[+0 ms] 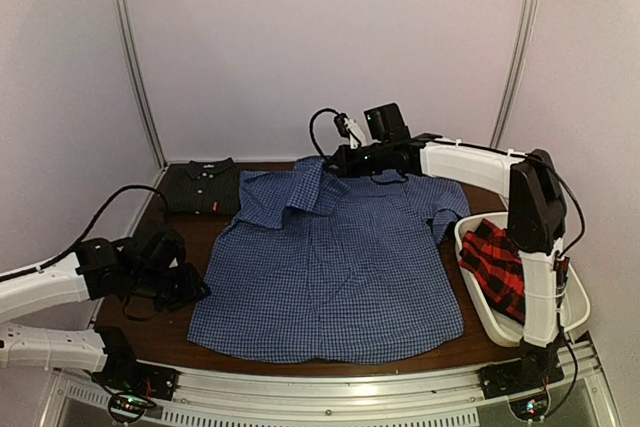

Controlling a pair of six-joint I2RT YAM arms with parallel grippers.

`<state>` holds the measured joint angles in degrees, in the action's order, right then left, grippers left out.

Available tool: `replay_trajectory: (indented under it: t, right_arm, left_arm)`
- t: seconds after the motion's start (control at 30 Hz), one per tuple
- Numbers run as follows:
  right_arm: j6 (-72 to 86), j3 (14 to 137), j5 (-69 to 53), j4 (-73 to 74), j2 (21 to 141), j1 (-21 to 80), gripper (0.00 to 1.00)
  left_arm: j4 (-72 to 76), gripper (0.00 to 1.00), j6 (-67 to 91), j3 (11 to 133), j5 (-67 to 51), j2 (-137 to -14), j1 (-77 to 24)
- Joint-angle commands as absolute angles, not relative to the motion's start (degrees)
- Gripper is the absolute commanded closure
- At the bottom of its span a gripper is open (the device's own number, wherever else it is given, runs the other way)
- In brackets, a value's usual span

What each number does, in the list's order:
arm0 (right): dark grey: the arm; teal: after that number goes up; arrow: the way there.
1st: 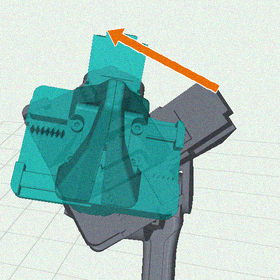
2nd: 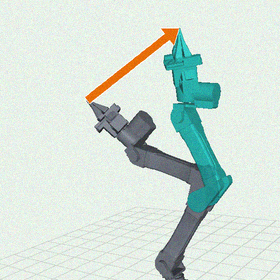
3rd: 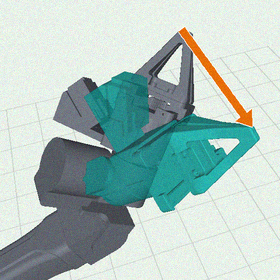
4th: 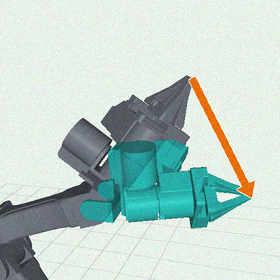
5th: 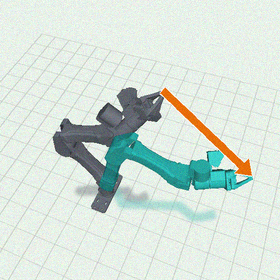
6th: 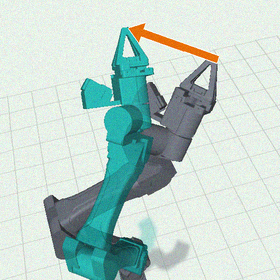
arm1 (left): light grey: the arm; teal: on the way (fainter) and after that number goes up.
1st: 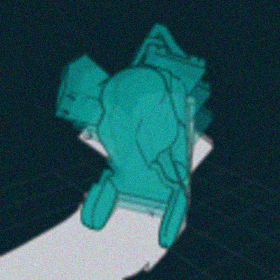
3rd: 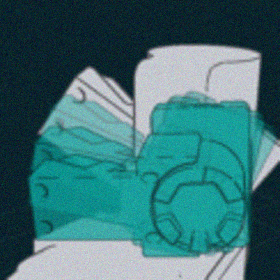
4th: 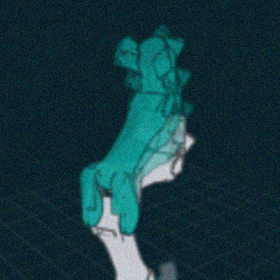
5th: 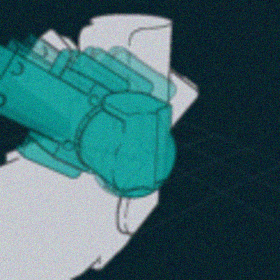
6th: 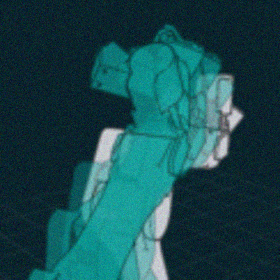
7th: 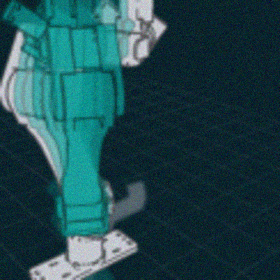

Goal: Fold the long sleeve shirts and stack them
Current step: Pick up the shirt from the center of the board.

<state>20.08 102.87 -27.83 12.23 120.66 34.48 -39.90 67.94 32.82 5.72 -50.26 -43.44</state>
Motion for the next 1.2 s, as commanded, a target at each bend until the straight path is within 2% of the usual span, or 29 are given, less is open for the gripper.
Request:
replay_trajectory:
  t: [0.0, 0.2, 0.47, 0.9, 1.07, 1.17]
  right_arm:
    - [18.94, 104.05, -26.39, 13.74, 116.23, 33.52, 1.00]
    - [18.81, 103.89, -27.06, 14.45, 115.20, 33.45, 1.00]
    - [18.98, 102.79, -27.70, 14.43, 113.88, 33.45, 1.00]
    - [19.26, 102.22, -27.90, 14.66, 112.68, 33.49, 1.00]
    - [19.16, 102.35, -27.48, 15.10, 112.59, 33.44, 1.00]
    - [19.16, 102.55, -27.19, 15.36, 112.54, 33.44, 1.00]
  left_arm:
    - [-44.72, 0.63, 80.37, 31.21, 11.81, -52.25, -51.57]
    - [-51.83, 0.68, 93.05, 31.79, 17.29, -57.51, -60.94]
    - [-52.07, 0.68, 98.24, 26.90, 18.66, -53.95, -61.17]
    - [-41.51, 0.67, 96.21, 19.25, 16.85, -49.86, -61.04]
    - [-39.05, 0.76, 94.40, 18.72, 15.99, -50.99, -60.95]
    - [-39.53, 0.90, 93.56, 20.00, 15.97, -52.46, -60.96]
